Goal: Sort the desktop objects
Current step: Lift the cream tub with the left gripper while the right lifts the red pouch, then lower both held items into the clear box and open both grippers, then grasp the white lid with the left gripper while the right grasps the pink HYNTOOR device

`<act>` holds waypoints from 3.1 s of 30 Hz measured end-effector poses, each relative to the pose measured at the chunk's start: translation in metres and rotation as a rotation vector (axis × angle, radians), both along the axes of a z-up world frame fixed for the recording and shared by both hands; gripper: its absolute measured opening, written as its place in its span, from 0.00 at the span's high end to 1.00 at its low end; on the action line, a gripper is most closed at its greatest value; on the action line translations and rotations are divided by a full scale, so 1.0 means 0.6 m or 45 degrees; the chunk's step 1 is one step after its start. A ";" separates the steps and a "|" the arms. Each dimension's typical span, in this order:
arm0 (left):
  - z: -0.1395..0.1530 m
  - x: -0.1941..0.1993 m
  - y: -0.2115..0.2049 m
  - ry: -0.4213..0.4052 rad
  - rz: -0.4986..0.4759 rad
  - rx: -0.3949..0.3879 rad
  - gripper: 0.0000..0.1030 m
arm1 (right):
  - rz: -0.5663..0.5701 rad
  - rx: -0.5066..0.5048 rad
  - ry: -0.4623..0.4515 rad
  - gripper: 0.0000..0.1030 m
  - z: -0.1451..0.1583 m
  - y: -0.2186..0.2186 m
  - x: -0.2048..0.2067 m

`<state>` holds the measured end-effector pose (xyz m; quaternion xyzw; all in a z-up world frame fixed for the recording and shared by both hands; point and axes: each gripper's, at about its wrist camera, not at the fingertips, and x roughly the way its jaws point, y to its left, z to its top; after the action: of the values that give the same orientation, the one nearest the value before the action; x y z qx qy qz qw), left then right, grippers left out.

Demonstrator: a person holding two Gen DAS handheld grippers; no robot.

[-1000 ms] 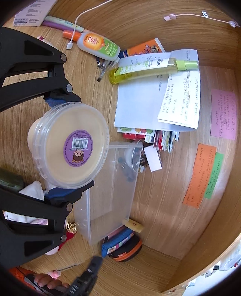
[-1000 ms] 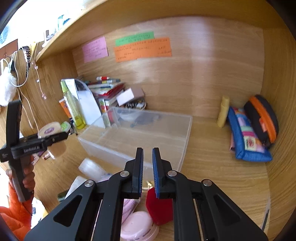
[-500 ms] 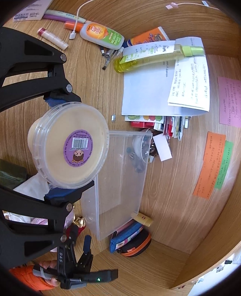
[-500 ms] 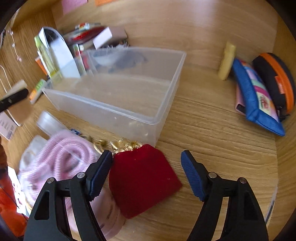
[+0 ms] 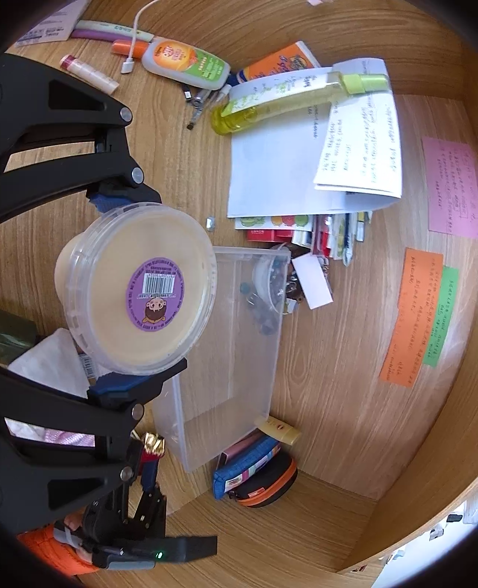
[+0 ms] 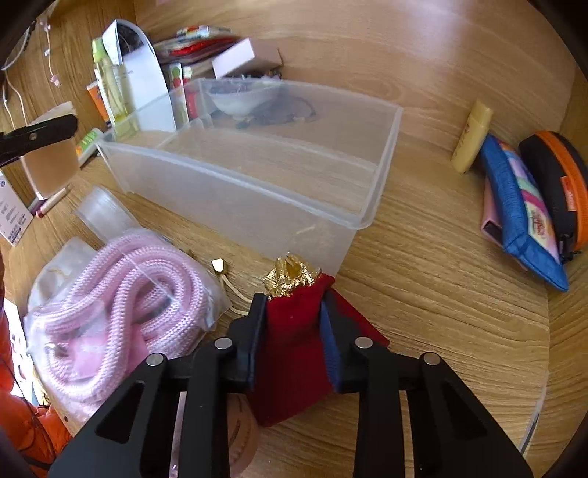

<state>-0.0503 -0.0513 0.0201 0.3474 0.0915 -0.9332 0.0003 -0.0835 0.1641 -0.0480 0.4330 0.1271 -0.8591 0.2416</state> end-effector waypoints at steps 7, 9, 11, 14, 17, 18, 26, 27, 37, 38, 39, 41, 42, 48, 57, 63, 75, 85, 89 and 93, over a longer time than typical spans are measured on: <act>0.028 -0.022 0.005 0.044 -0.013 -0.021 0.35 | 0.010 -0.100 0.162 0.76 0.092 0.017 0.046; 0.034 -0.032 0.006 0.048 -0.015 -0.024 0.35 | 0.007 -0.130 0.217 0.76 0.119 0.016 0.049; 0.040 -0.044 0.006 0.047 -0.028 -0.014 0.35 | 0.010 -0.160 0.261 0.76 0.143 0.016 0.047; 0.049 -0.062 0.008 0.047 -0.036 -0.022 0.35 | -0.003 -0.199 0.332 0.76 0.171 0.006 0.036; 0.054 -0.079 0.012 0.047 -0.025 -0.052 0.35 | -0.007 -0.248 0.369 0.76 0.190 -0.002 0.020; 0.054 -0.087 0.012 0.043 -0.025 -0.054 0.35 | -0.011 -0.257 0.380 0.76 0.194 -0.008 0.011; 0.039 -0.143 0.012 -0.015 -0.025 -0.028 0.35 | -0.017 -0.311 0.342 0.76 0.186 -0.047 -0.056; 0.034 -0.150 0.013 -0.025 -0.026 -0.023 0.35 | -0.013 -0.316 0.326 0.76 0.182 -0.049 -0.064; -0.031 -0.197 0.017 -0.143 -0.051 0.003 0.35 | -0.056 -0.274 0.134 0.76 0.095 -0.057 -0.131; -0.037 -0.200 0.019 -0.156 -0.058 0.001 0.35 | -0.056 -0.273 0.112 0.76 0.086 -0.057 -0.135; -0.042 -0.202 0.022 -0.166 -0.065 -0.002 0.35 | -0.054 -0.274 0.097 0.76 0.082 -0.057 -0.138; -0.051 -0.206 0.026 -0.186 -0.077 -0.009 0.35 | -0.050 -0.263 0.075 0.75 0.071 -0.060 -0.142; -0.054 -0.208 0.027 -0.194 -0.078 -0.013 0.35 | -0.046 -0.252 0.065 0.75 0.067 -0.061 -0.145; -0.065 -0.211 0.043 -0.211 -0.084 -0.102 0.35 | -0.042 -0.263 0.003 0.74 0.055 -0.057 -0.154; -0.070 -0.208 0.052 -0.211 -0.112 -0.177 0.35 | -0.046 -0.205 0.017 0.66 0.049 -0.065 -0.156; -0.066 -0.206 0.042 -0.194 -0.103 -0.148 0.29 | -0.026 -0.164 0.043 0.56 0.049 -0.073 -0.151; -0.026 -0.172 0.056 -0.076 -0.088 -0.206 0.17 | -0.020 -0.095 0.200 0.31 0.066 -0.084 -0.131; -0.005 -0.137 0.056 0.003 -0.059 -0.209 0.08 | -0.119 -0.186 0.234 0.24 0.116 -0.038 -0.108; 0.007 -0.117 0.049 0.029 -0.016 -0.177 0.04 | -0.137 -0.217 0.258 0.20 0.135 -0.014 -0.072; 0.016 -0.093 0.039 0.037 -0.002 -0.130 0.04 | -0.154 -0.210 0.299 0.20 0.144 0.004 -0.033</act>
<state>-0.1063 -0.0279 0.0296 0.3335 0.0435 -0.9416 0.0159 -0.1035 0.1665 0.0384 0.3153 0.0573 -0.9242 0.2077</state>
